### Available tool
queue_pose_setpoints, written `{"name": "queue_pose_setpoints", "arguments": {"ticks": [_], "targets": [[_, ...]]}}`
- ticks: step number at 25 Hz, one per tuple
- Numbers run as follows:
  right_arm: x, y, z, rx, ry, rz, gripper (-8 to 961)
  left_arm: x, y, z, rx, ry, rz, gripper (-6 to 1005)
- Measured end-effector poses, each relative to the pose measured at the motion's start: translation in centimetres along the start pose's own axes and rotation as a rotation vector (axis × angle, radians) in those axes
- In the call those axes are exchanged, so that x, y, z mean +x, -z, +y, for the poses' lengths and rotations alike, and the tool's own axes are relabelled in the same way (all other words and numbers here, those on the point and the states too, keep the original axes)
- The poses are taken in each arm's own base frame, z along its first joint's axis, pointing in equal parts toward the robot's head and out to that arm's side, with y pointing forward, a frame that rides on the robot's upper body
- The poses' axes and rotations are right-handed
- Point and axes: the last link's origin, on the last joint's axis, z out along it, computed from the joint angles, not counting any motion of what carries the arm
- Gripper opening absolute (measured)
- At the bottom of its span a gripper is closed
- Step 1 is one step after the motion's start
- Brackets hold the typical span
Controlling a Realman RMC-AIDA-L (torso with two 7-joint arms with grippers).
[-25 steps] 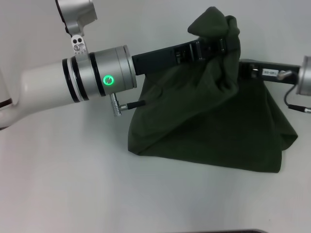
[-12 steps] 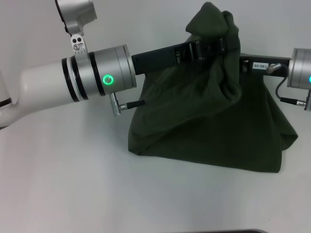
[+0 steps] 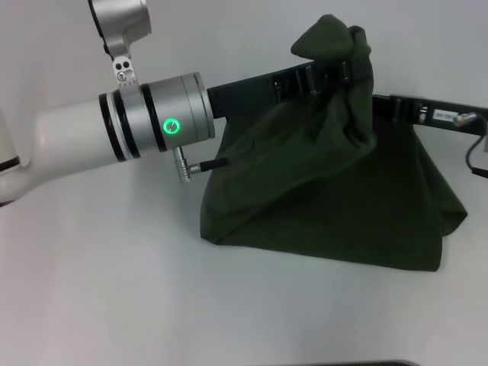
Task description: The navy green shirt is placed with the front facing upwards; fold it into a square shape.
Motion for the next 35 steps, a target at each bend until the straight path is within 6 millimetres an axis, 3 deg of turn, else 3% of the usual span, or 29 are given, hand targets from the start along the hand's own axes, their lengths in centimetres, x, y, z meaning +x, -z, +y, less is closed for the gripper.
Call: {"name": "queue_pose_setpoints", "arguments": {"ticks": [12,17,22,30,35], "targets": [[0.1,3.7,-1.0,0.019,-0.063,-0.17,142,-0.3,-0.1,0.2,-0.018,0.005,0.005,131],[-0.1,4.5,-0.9,0.001,-0.071,-0.215,383,-0.5,-0.1,0.3,-0.023,0.005,0.001,230],[-0.2,5.0,-0.6,-0.022,-0.056,-0.231,557,-0.4,0.3,0.2,-0.023,0.0,0.016,330],[-0.1,6.1,0.3,-0.101,-0.031,-0.145,621,0.8,3.4,0.2,-0.026,-0.087,0.071,667],[-0.2,8.5,-0.6,-0.043,-0.111,-0.082,632,1.1,6.1,0.8,-0.051,-0.178,0.088,894]]}}
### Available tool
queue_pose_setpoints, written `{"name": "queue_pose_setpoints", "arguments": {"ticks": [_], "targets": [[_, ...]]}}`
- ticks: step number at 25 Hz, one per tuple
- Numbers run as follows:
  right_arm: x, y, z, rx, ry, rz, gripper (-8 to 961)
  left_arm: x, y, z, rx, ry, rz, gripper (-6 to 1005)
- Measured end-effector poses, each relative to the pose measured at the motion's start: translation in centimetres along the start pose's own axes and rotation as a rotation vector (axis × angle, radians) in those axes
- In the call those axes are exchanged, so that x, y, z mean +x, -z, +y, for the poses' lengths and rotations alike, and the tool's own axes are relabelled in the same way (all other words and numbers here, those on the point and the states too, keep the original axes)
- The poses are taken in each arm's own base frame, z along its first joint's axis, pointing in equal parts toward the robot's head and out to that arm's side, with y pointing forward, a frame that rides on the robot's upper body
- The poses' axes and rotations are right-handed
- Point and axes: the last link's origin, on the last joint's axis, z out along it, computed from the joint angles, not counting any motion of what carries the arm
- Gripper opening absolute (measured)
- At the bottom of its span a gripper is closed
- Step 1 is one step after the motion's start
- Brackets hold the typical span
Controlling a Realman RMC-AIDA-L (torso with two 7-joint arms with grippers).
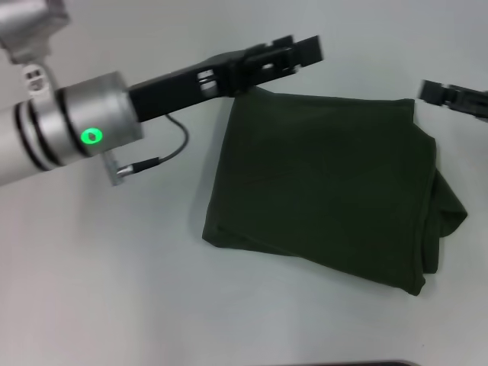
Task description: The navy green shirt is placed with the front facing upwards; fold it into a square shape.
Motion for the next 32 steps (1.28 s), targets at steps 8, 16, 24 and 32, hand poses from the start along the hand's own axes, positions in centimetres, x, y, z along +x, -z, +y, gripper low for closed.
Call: {"name": "queue_pose_setpoints", "arguments": {"ticks": [8,16,24,32], "targets": [[-1.0,4.7,-1.6,0.171,-0.169,0.05,628,0.0,3.0,0.3,0.024,-0.077,0.02,949],[-0.6,5.9,-2.6,0.273,-0.269,0.139,625,-0.6,3.9,0.3,0.046,-0.105,-0.021,948],[-0.2,4.6,-3.3,0.309,-0.302,0.164,625,-0.5,4.0,0.2,0.053,-0.114,-0.014,948],[0.5,2.0,-3.6,0.298,-0.325,0.174,626,-0.6,4.0,0.1,0.058,-0.13,-0.011,949]]}}
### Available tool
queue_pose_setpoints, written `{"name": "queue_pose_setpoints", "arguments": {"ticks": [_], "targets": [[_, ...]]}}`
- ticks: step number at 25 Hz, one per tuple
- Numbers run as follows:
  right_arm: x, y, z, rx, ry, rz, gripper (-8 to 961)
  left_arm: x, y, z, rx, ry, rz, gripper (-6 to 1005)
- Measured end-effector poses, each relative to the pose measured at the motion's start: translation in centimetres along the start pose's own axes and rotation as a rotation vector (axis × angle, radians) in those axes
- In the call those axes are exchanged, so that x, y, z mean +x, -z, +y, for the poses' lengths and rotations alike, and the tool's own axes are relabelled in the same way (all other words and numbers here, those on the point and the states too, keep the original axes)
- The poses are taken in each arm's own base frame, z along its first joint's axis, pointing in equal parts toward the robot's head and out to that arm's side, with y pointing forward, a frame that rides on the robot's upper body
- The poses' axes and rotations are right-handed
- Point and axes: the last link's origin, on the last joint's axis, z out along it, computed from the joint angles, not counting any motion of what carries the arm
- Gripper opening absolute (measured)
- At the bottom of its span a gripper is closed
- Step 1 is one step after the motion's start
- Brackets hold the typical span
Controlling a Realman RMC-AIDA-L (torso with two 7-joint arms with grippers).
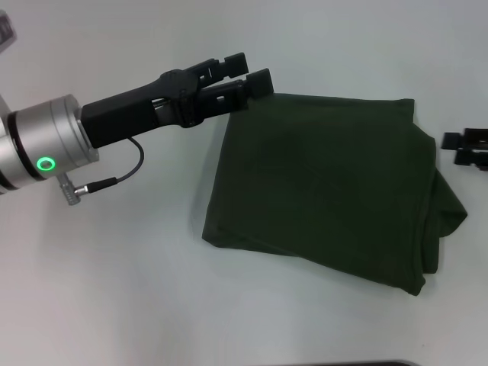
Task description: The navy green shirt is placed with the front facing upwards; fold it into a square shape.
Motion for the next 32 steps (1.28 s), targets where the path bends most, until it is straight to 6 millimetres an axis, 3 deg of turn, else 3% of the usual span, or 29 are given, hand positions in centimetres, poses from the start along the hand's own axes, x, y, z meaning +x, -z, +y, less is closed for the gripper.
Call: {"name": "queue_pose_setpoints", "arguments": {"ticks": [7,18,32], "targets": [[0.0,-2.0,0.8,-0.002,0.023,0.015,625,-0.2,0.0,0.0,0.002,-0.012,-0.005,949],[0.6,-1.5,0.0,0.014,0.002,0.008,620,-0.2,0.0,-0.5,0.033,-0.013,-0.011,948],[0.5,-2.5,-0.1,0.031,-0.004,-0.002,595,-0.3,-0.1,-0.7,0.046,-0.014,-0.011,949]]}}
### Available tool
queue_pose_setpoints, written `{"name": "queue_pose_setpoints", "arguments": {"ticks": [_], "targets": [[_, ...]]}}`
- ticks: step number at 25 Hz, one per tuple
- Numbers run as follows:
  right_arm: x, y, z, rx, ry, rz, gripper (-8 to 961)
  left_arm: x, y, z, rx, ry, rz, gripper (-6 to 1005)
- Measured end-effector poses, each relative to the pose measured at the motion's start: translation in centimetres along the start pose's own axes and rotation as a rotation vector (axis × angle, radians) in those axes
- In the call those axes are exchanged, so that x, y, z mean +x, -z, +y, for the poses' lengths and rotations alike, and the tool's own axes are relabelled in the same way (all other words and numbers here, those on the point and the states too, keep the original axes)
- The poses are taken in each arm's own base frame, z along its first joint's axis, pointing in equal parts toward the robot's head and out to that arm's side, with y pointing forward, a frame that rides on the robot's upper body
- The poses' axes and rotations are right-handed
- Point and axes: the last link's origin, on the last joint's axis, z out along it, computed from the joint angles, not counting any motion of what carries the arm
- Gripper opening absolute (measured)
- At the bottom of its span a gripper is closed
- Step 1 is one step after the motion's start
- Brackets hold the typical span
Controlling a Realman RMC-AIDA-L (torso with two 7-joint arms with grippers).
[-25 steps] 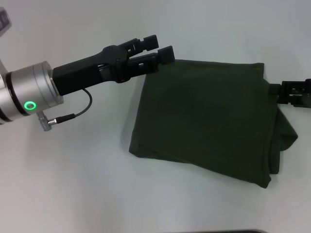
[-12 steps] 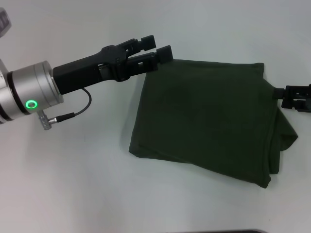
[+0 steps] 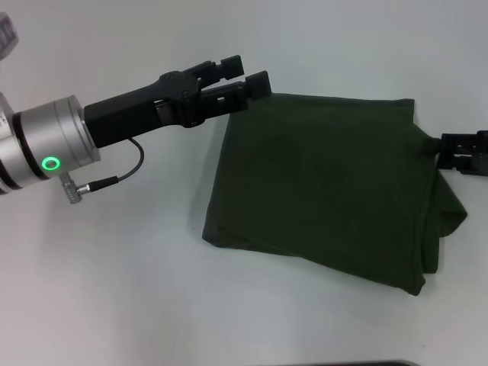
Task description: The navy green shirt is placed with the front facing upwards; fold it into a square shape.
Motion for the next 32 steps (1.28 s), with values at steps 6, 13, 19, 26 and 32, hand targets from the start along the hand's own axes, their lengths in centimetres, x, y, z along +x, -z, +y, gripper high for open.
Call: {"name": "queue_pose_setpoints", "arguments": {"ticks": [6,13,19,26,32], "targets": [[-0.3,-0.6,0.5,-0.007,0.01,-0.002,584,0.0,0.0,-0.1,0.004,-0.001,0.0,949],[-0.4,-1.1,0.5,-0.001,0.005,-0.008,516,0.0,0.0,-0.1,0.009,-0.001,0.0,948],[-0.4,-1.5,0.4,0.006,-0.002,-0.015,423,0.0,0.0,-0.2,0.014,-0.001,0.0,948],[-0.8,-1.2,0.5,-0.009,-0.016,-0.059,258,-0.1,0.0,-0.1,0.01,0.0,0.0,948],[-1.8,-0.9,0.8,-0.016,-0.005,-0.083,72,-0.1,0.1,-0.2,0.014,0.004,0.002,949]]}}
